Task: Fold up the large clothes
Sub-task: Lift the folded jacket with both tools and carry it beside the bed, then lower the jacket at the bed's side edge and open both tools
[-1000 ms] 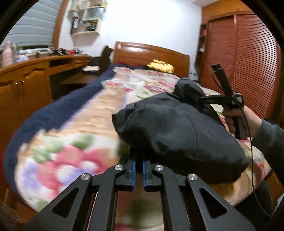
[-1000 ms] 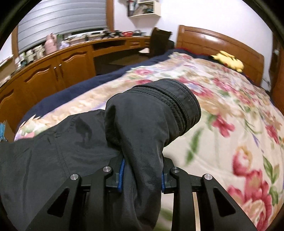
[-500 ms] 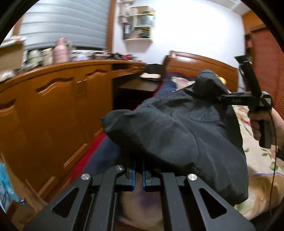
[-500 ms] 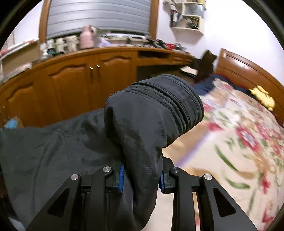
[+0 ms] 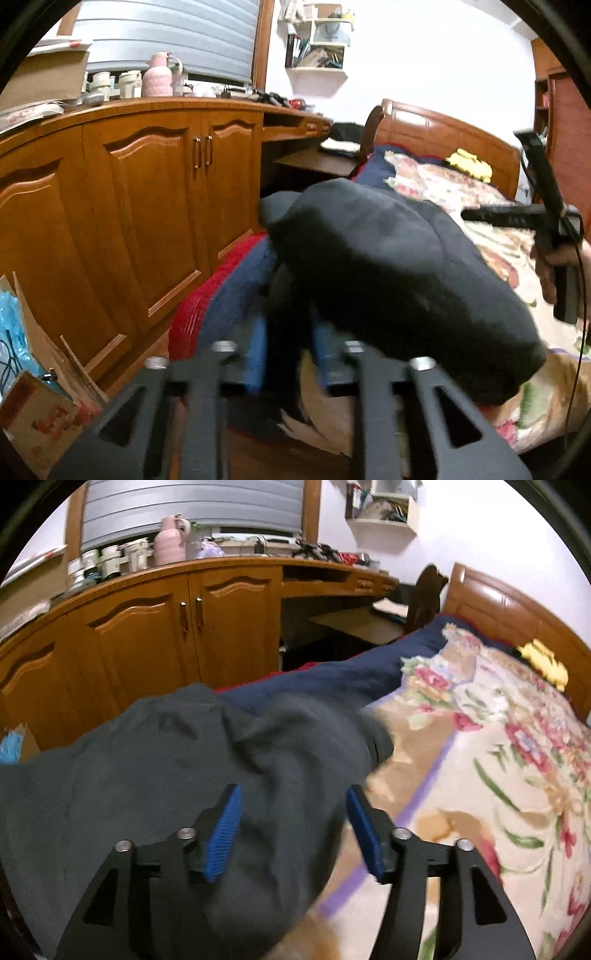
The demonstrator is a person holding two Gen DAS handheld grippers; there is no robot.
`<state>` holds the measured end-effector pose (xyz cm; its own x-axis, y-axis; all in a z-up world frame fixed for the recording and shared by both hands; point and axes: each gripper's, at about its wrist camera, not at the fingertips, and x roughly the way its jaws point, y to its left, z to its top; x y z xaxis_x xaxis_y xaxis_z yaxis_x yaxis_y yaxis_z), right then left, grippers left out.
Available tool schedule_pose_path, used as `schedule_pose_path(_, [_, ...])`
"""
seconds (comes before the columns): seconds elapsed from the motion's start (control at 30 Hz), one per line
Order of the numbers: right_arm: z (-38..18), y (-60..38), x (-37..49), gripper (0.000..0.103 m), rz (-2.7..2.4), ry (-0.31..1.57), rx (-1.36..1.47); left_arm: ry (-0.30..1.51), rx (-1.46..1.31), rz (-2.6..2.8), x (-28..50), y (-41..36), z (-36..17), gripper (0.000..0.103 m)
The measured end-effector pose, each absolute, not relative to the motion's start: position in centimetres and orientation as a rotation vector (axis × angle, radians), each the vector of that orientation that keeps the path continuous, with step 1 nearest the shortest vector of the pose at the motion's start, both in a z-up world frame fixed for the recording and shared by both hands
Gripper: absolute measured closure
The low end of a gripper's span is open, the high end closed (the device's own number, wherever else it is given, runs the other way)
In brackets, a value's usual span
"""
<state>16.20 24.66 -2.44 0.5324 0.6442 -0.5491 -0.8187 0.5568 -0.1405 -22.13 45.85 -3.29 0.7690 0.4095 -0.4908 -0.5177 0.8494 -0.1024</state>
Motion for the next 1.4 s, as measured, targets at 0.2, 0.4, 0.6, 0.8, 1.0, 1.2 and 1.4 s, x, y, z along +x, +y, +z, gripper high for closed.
schedule_pose_path(0.2, [-3.4, 22.3, 12.8, 0.037, 1.055, 0.45, -0.41, 0.425, -0.264, 0.51, -24.3, 45.0, -2.2, 0.012])
schedule_pose_path(0.4, [-4.4, 21.0, 11.9, 0.037, 1.194, 0.523, -0.395, 0.458, -0.234, 0.515, -25.2, 43.8, -1.3, 0.011])
schedule_pose_path(0.6, [-6.8, 22.0, 13.0, 0.037, 1.183, 0.546, -0.42, 0.473, -0.219, 0.52, -25.6, 42.7, -0.3, 0.01])
schedule_pose_path(0.8, [-5.5, 20.3, 12.2, 0.037, 1.141, 0.525, -0.403, 0.477, -0.183, 0.538, -25.0, 40.6, 0.9, 0.01])
schedule_pose_path(1.0, [-4.0, 15.0, 10.8, 0.037, 1.077, 0.469, -0.388, 0.47, -0.153, 0.476, -23.0, 37.1, 1.9, 0.01])
schedule_pose_path(1.2, [-3.6, 8.3, 11.1, 0.037, 1.01, 0.455, -0.333, 0.465, -0.124, 0.401, -20.5, 33.1, 2.5, 0.01])
schedule_pose_path(1.4, [-3.5, 2.5, 11.1, 0.037, 0.939, 0.452, -0.289, 0.472, -0.106, 0.317, -18.1, 28.8, 2.7, 0.01])
